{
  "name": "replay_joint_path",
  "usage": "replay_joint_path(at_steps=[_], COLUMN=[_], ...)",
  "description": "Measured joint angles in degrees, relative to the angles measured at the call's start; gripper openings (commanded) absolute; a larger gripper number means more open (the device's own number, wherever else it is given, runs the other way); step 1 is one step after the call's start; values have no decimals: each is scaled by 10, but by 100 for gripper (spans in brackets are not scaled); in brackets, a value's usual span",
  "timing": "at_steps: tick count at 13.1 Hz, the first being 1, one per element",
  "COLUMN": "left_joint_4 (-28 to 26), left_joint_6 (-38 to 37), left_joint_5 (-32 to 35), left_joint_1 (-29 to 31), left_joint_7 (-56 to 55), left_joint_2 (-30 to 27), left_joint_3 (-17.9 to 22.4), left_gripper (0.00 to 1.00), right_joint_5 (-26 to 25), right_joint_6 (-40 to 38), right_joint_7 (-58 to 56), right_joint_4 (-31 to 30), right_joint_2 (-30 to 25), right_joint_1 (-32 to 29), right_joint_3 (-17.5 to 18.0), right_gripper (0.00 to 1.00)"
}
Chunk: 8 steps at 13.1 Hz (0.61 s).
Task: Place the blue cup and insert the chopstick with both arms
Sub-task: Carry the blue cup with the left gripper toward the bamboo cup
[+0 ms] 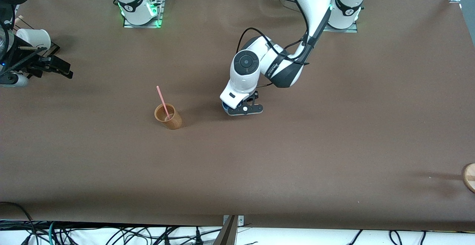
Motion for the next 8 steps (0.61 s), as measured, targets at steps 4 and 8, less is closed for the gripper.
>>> replay_joint_path(at_steps=[4, 8], left_joint_4=[17, 19], left_joint_6=[0, 0], left_joint_5=[0, 0], left_joint_1=[-1, -2], left_joint_7=[-11, -19], left_joint_2=[20, 24], left_joint_3=[1, 2], left_gripper=[0, 69], right_joint_5=[0, 0], right_joint_6=[0, -1], right_joint_7=[0, 0], right_joint_4=[0, 0], right_joint_2=[0, 5], right_joint_1=[0, 1], right_joint_3=[0, 3], right_gripper=[100, 100])
